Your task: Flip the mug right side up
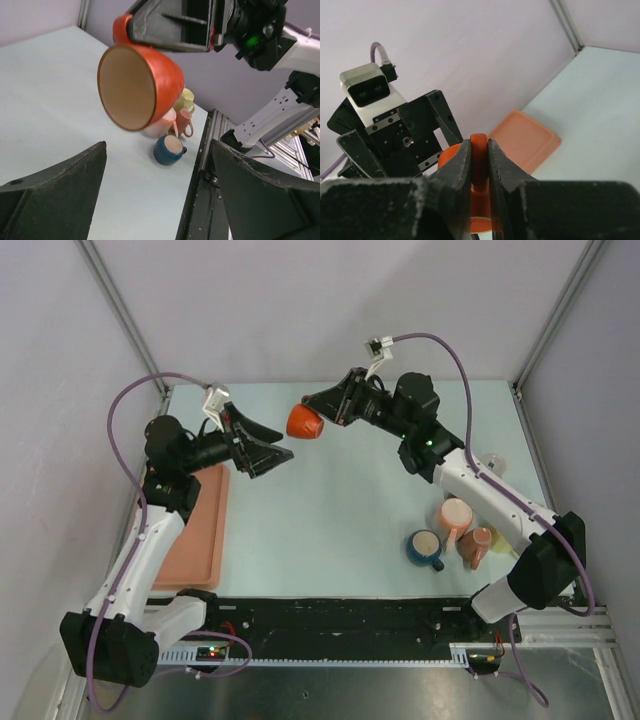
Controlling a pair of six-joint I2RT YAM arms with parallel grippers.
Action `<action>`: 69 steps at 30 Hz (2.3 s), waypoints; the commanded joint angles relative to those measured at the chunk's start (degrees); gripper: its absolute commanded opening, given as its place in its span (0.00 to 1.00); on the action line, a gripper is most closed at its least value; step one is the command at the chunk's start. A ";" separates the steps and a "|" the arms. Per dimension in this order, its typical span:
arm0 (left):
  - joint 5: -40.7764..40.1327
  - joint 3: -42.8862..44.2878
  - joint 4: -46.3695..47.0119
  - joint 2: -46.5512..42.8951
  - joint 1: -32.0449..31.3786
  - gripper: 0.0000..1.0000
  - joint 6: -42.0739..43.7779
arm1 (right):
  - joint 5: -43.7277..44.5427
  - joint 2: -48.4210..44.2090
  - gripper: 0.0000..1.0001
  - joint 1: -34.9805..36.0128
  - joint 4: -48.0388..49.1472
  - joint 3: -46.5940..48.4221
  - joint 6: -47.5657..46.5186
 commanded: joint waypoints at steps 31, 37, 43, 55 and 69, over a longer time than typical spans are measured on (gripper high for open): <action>1.35 3.26 10.41 1.57 -0.82 0.31 -5.34 | -8.34 8.08 0.00 3.99 4.63 10.44 4.75; -7.12 2.59 0.80 0.88 0.78 0.01 -0.12 | -6.59 9.36 0.39 3.76 -1.45 10.24 1.58; -39.88 2.99 -34.79 1.84 2.66 0.00 38.58 | 11.49 5.86 0.98 2.13 -20.05 7.77 -9.51; -58.89 -8.64 -35.90 8.76 22.32 0.00 68.77 | 26.64 -2.96 1.00 0.48 -33.08 -0.25 -19.42; -54.43 12.71 -39.23 31.99 32.40 0.00 64.68 | 30.64 -9.31 0.99 0.28 -34.85 -4.36 -22.32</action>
